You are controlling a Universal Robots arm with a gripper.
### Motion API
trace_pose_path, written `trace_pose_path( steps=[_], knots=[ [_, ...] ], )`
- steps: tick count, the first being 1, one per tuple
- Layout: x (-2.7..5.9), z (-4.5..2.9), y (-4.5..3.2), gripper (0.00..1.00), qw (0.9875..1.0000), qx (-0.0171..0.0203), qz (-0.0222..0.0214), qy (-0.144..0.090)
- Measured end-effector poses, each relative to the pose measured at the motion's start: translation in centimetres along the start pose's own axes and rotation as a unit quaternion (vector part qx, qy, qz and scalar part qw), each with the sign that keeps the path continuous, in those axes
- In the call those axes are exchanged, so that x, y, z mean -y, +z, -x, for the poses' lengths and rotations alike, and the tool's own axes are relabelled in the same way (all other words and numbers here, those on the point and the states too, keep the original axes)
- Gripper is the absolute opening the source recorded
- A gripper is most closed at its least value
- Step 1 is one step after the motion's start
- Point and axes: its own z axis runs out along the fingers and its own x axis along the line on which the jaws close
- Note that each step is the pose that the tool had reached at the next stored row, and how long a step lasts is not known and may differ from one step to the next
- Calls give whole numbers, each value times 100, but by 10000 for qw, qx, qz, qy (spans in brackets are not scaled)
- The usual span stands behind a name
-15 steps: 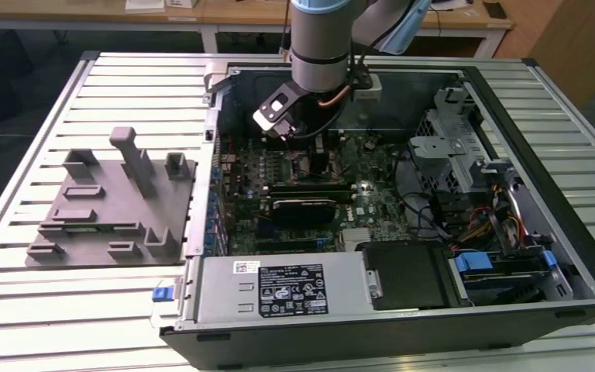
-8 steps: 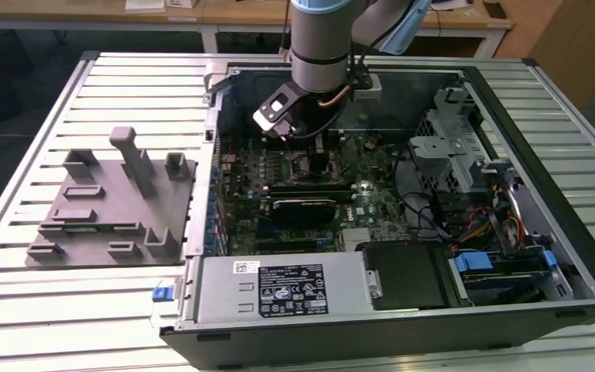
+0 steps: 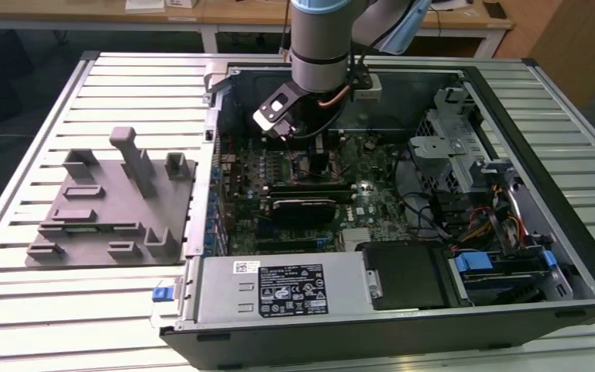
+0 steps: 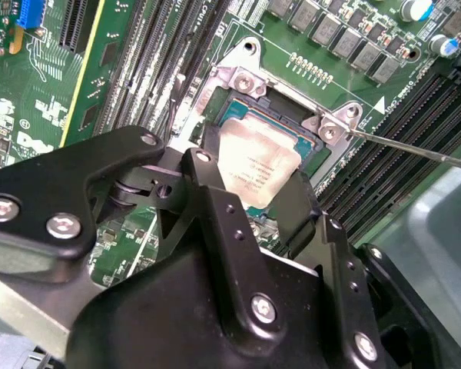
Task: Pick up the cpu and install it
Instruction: 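Place the cpu into insertion slot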
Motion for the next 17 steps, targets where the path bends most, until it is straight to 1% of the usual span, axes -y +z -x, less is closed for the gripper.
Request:
trace_pose_path(
  steps=[3,5,17],
  knots=[
    [-1,0,-7,53,10000,-30,1,1],
    [-1,0,-10,53,10000,-42,0,2],
    [0,0,2,53,10000,-63,-2,3]
  ],
)
